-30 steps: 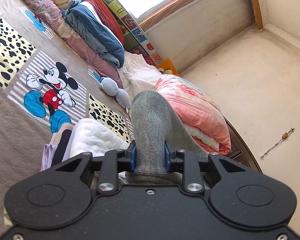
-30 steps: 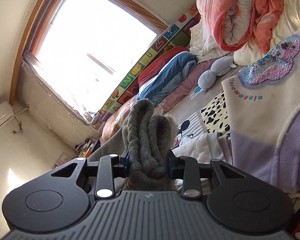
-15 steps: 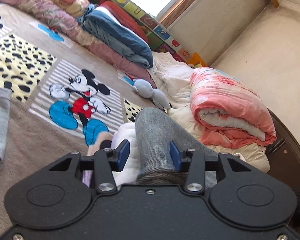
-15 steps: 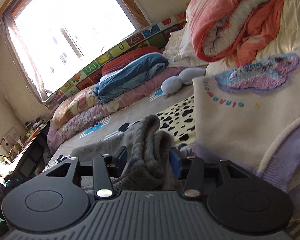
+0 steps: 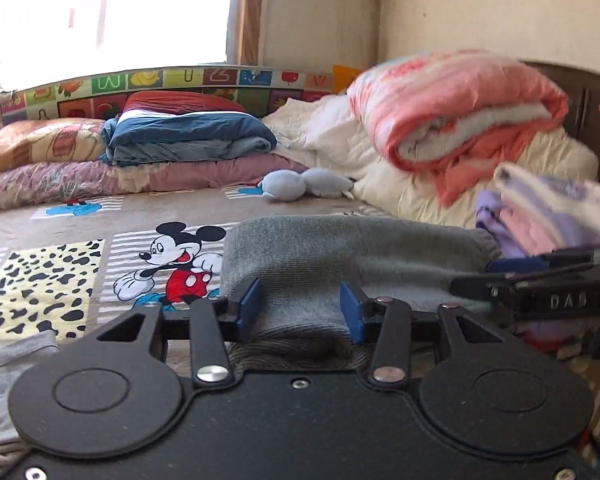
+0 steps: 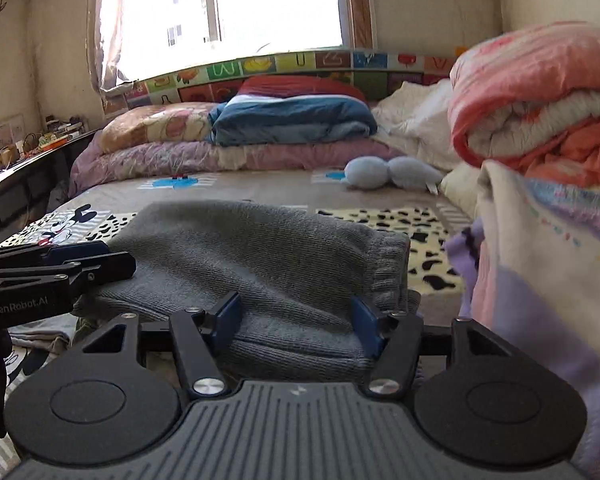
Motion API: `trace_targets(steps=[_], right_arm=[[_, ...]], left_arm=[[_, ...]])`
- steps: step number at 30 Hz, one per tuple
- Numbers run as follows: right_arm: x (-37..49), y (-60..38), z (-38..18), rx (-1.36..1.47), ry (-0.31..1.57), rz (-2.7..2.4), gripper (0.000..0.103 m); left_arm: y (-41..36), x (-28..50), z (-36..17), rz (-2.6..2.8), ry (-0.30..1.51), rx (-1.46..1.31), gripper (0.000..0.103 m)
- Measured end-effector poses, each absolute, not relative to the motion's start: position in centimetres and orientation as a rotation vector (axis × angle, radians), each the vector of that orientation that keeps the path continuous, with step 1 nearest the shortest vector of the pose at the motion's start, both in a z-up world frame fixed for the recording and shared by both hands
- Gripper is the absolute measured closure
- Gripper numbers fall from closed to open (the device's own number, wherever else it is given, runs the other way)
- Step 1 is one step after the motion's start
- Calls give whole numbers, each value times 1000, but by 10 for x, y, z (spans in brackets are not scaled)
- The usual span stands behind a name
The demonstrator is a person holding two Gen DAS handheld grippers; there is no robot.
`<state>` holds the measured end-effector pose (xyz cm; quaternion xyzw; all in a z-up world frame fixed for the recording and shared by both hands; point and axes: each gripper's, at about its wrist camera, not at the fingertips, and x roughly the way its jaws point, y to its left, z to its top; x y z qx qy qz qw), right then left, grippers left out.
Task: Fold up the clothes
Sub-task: 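Lower the grey bundle onto the top of the stack and open both grippers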
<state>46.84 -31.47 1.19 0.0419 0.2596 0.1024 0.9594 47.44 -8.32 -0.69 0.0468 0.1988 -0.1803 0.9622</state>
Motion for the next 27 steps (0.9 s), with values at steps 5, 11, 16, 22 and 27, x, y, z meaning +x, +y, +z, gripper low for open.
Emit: trace_targets(steps=[5, 11, 16, 22, 27], right_arm=[[454, -310, 7, 105, 508, 208, 43], [420, -321, 40, 184, 431, 225, 35], [384, -338, 57, 292, 450, 237, 24], [338, -349, 66, 392, 499, 223, 2], [309, -350, 72, 436, 568, 186, 0]], left_arm=[[-80, 477, -5, -340, 408, 83, 59], [-66, 447, 18, -325, 384, 38, 48], [-51, 424, 32, -305, 435, -52, 44], [-44, 385, 51, -301, 527, -156, 24], [-40, 353, 74, -299, 545, -214, 3]])
